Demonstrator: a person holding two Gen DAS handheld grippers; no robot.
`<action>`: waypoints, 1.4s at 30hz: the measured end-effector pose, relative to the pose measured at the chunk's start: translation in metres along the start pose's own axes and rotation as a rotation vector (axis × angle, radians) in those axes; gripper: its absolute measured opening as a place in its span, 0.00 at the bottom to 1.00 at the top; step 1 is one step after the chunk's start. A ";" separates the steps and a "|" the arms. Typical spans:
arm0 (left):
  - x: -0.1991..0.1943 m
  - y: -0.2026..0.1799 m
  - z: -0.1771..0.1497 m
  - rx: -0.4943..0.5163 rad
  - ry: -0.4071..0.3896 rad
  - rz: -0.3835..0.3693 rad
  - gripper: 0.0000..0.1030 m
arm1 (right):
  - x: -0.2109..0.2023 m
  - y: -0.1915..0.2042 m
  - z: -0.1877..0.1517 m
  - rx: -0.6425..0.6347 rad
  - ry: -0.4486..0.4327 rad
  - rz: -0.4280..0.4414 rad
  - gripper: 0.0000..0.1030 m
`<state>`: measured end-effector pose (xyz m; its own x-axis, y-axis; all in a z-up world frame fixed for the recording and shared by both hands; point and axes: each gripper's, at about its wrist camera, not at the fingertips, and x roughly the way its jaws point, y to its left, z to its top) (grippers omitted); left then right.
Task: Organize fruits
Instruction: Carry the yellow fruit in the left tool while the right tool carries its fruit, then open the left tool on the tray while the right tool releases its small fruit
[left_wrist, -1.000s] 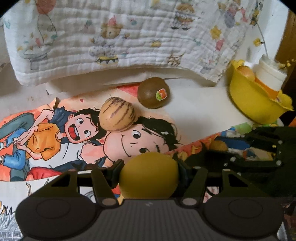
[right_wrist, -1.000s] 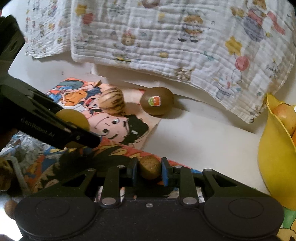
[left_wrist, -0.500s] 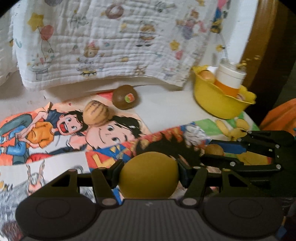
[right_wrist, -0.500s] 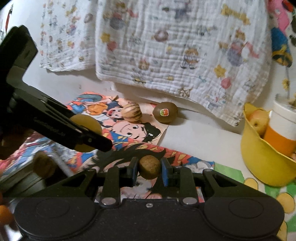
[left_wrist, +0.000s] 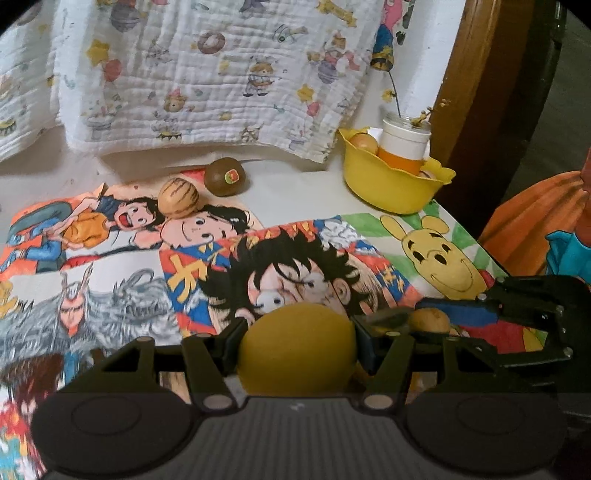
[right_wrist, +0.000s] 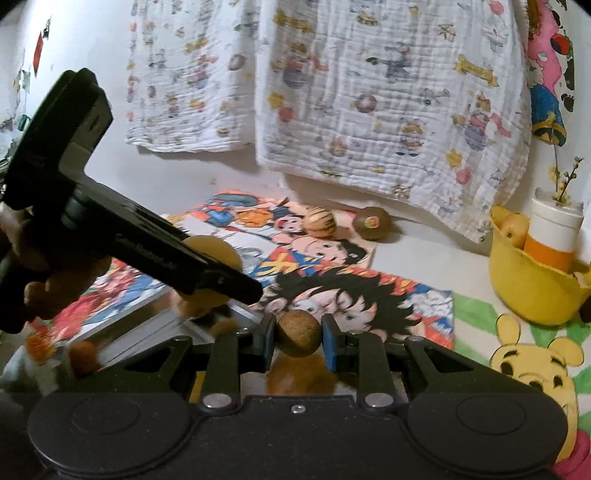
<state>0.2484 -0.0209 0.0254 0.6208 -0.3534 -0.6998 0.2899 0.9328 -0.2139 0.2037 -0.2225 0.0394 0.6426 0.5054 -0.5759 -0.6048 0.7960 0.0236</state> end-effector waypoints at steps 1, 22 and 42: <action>-0.003 -0.001 -0.004 -0.004 -0.002 0.000 0.62 | -0.003 0.004 -0.003 -0.001 0.000 0.006 0.27; -0.028 0.023 -0.071 -0.073 0.036 0.098 0.63 | -0.014 0.053 -0.050 -0.026 0.082 0.106 0.27; -0.022 0.030 -0.082 -0.072 0.080 0.134 0.63 | 0.002 0.060 -0.059 -0.021 0.136 0.132 0.28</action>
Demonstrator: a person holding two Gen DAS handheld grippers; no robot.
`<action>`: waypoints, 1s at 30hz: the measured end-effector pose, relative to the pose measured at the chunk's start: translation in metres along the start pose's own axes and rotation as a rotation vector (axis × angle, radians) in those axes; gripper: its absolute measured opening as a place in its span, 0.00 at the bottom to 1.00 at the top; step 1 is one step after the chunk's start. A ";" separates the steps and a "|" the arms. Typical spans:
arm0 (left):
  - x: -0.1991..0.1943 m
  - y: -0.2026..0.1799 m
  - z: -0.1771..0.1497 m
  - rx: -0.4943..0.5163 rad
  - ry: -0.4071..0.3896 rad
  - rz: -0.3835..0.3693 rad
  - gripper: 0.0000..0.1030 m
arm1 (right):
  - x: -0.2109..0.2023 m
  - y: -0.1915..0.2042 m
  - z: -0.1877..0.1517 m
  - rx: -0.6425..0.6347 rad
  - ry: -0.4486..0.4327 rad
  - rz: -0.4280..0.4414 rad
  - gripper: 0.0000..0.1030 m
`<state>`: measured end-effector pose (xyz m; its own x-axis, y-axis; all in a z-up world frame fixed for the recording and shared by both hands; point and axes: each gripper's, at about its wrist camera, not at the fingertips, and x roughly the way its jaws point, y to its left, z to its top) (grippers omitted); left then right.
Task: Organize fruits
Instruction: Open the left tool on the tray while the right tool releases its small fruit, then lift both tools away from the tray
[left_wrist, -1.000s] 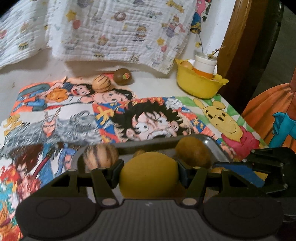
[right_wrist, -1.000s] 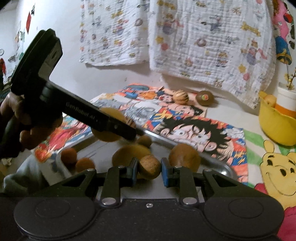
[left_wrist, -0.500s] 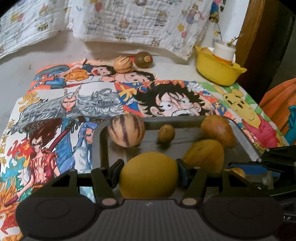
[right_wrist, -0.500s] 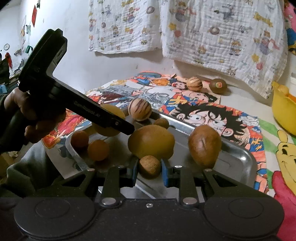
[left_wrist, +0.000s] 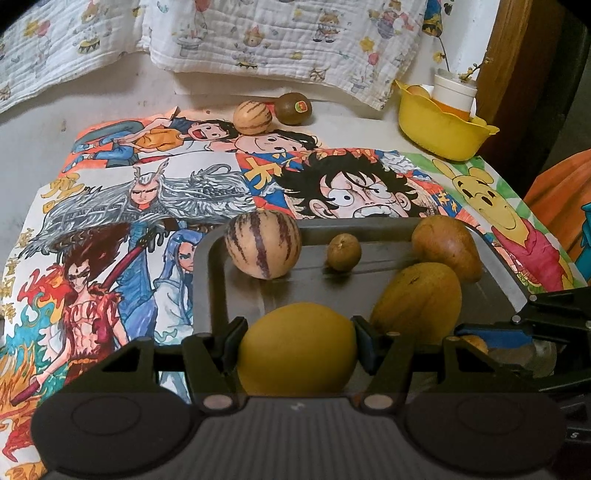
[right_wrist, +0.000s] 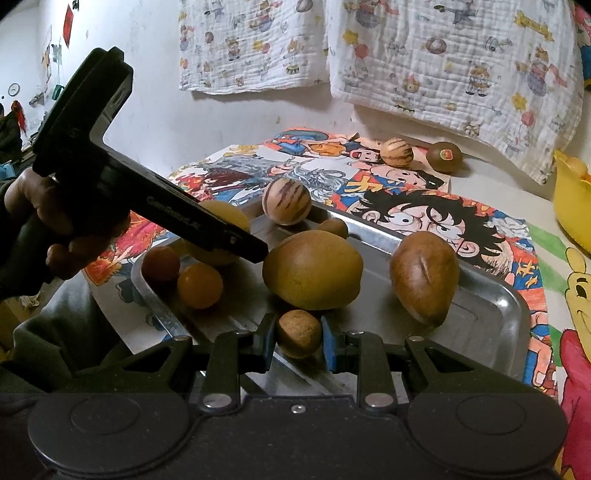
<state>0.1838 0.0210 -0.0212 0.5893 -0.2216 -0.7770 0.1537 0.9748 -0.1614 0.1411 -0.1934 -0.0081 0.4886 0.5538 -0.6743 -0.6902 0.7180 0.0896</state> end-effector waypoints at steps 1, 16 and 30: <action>0.000 0.000 0.000 0.000 -0.001 0.001 0.63 | 0.000 0.000 -0.001 0.001 0.001 0.000 0.28; -0.005 -0.001 -0.003 -0.006 -0.013 0.020 0.68 | -0.004 0.000 -0.006 0.032 -0.021 -0.015 0.41; -0.051 -0.008 -0.023 0.015 -0.138 0.040 0.99 | -0.033 0.006 -0.007 0.076 -0.106 0.028 0.82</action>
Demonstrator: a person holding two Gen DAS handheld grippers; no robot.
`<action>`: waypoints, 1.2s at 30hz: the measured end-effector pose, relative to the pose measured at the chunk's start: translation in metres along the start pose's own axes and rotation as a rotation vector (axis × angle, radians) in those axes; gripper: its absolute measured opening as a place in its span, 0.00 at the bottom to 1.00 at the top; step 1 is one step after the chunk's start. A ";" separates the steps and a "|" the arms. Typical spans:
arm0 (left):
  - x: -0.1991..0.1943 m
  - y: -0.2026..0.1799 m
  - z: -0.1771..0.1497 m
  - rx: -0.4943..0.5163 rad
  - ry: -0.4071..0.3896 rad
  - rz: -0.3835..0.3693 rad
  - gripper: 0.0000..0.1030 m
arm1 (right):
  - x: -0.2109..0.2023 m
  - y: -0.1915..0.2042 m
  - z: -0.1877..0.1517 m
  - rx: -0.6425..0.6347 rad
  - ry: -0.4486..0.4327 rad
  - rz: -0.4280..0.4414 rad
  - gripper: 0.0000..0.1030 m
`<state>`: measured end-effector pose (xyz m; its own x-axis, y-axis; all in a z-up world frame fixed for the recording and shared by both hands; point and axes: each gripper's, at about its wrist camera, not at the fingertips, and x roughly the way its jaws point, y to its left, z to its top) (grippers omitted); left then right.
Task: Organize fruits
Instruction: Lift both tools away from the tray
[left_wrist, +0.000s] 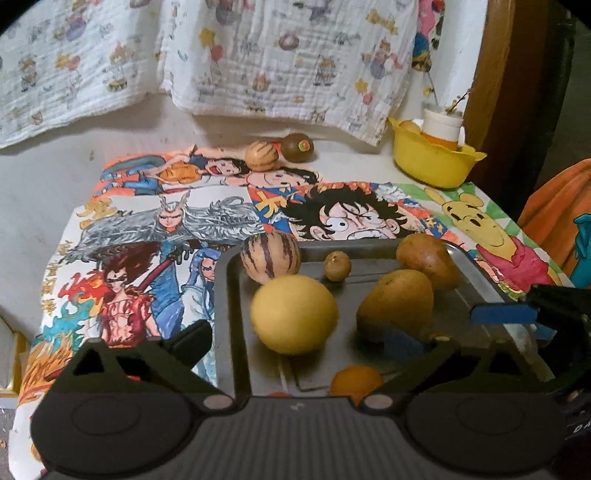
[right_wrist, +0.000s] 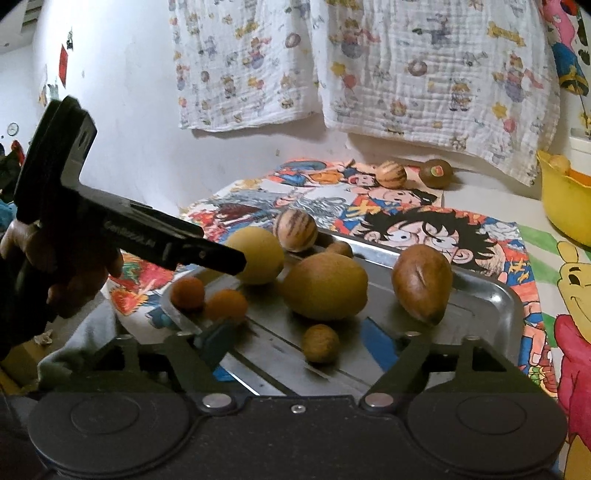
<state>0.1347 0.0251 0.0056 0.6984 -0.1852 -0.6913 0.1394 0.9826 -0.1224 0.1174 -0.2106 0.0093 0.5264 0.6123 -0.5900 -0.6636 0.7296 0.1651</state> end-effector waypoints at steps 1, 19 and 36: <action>-0.004 -0.001 -0.003 0.007 -0.007 0.004 0.99 | -0.002 0.001 0.000 -0.003 -0.003 0.006 0.85; -0.053 -0.004 -0.064 0.117 0.013 0.049 0.99 | -0.031 0.000 -0.011 -0.101 0.055 0.008 0.99; -0.062 0.027 -0.064 0.083 0.060 0.114 0.99 | -0.052 -0.041 -0.007 -0.096 0.069 -0.173 0.99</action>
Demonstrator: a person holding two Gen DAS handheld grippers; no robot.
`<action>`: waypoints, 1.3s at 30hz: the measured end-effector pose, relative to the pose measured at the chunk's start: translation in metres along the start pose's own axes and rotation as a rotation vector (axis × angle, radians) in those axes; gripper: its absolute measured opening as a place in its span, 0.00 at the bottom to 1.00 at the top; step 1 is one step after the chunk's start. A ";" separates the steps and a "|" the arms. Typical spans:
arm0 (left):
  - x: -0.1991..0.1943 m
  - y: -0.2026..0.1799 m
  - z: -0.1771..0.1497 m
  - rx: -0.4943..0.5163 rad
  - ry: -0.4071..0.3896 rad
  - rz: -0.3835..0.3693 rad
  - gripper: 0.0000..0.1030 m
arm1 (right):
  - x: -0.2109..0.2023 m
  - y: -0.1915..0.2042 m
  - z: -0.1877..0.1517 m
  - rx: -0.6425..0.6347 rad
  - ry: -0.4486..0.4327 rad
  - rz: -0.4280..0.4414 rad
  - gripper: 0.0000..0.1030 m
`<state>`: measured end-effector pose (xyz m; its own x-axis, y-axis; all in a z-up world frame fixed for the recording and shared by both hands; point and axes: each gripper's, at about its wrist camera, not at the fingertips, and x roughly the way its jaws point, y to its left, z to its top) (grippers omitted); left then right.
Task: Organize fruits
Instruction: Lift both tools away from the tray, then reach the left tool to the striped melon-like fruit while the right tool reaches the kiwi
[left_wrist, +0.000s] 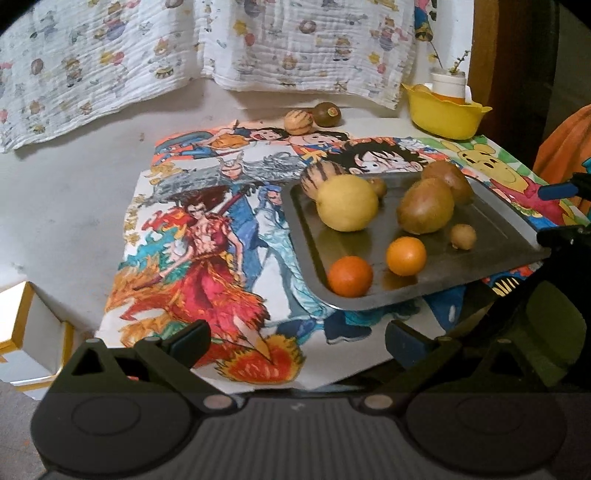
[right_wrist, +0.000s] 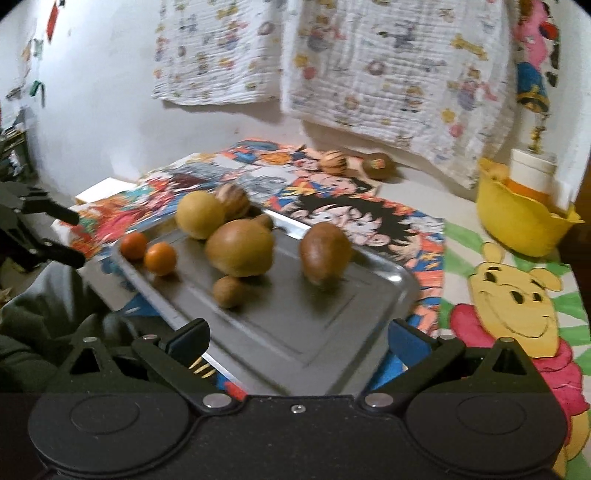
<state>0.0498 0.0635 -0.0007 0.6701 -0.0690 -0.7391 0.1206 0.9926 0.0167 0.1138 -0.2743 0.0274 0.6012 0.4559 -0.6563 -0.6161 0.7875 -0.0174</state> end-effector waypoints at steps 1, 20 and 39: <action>0.000 0.001 0.002 0.001 0.000 0.003 0.99 | 0.001 -0.003 0.002 0.005 -0.003 -0.009 0.99; 0.039 0.038 0.068 -0.067 0.023 0.053 0.99 | 0.048 -0.040 0.062 0.028 -0.045 -0.023 0.99; 0.133 0.048 0.180 -0.077 0.011 -0.004 0.99 | 0.130 -0.097 0.143 0.112 -0.021 -0.072 0.99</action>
<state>0.2766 0.0841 0.0229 0.6617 -0.0725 -0.7463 0.0663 0.9971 -0.0381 0.3244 -0.2327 0.0518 0.6531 0.4046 -0.6401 -0.5114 0.8591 0.0213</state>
